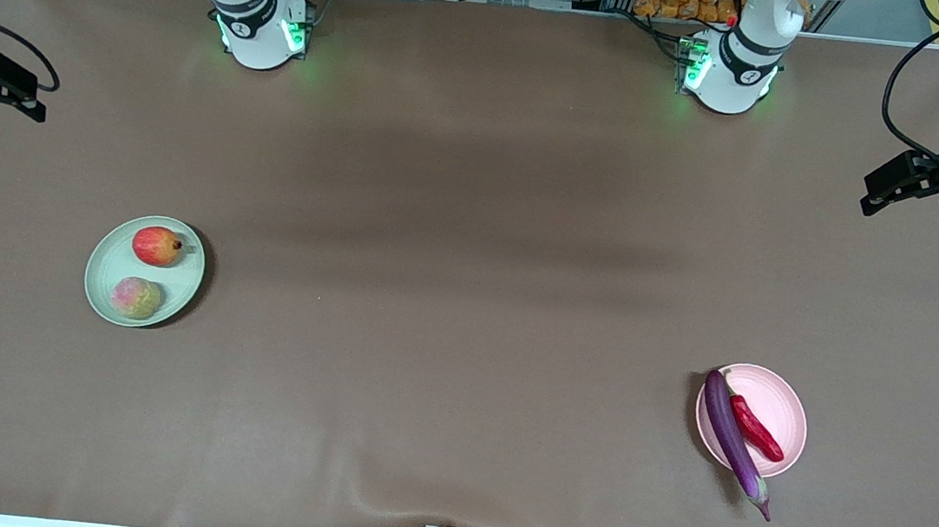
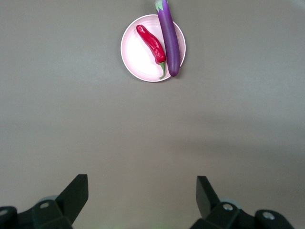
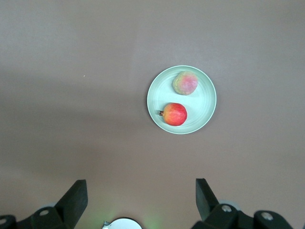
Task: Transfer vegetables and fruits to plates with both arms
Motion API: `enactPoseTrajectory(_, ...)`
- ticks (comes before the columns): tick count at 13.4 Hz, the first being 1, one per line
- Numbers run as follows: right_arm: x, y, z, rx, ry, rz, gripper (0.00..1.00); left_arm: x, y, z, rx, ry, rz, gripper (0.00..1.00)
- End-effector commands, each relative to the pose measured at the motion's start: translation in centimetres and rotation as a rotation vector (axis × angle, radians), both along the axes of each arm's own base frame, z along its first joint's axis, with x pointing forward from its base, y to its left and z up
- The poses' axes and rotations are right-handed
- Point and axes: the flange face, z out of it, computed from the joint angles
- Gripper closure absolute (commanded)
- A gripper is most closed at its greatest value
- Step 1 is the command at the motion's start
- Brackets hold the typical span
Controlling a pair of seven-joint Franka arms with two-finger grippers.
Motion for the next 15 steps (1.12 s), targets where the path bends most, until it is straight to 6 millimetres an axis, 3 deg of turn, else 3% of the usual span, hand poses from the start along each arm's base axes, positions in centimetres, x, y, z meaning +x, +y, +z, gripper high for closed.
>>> enactPoseTrajectory(1, -2.6, 0.1, -0.8, 0.0, 0.0, 0.027, 0.0, -0.3, 0.3, 0.6, -0.003, -0.014, -0.004, 0.0)
enactPoseTrajectory(4, -2.9, -1.0, -0.6, 0.005, 0.01, 0.005, 0.0, -0.2, 0.3, 1.2, -0.005, -0.026, -0.005, 0.0)
enactPoseTrajectory(9, -2.8, 1.9, -0.2, -0.02, 0.014, 0.046, 0.0, 0.3, 0.4, 1.8, -0.005, -0.037, -0.003, 0.0)
enactPoseTrajectory(12, -2.9, 1.3, -0.1, -0.003, 0.016, 0.037, 0.0, 0.2, 0.2, 1.8, -0.005, -0.037, -0.005, 0.0)
enactPoseTrajectory(13, -2.6, 0.6, 0.3, -0.006, 0.009, 0.025, 0.0, 0.2, 0.1, 1.8, -0.005, -0.037, -0.006, 0.0)
enactPoseTrajectory(15, -2.5, 1.0, 2.8, -0.024, -0.023, 0.027, 0.0, 0.2, 0.1, 1.7, -0.005, -0.036, -0.008, 0.0)
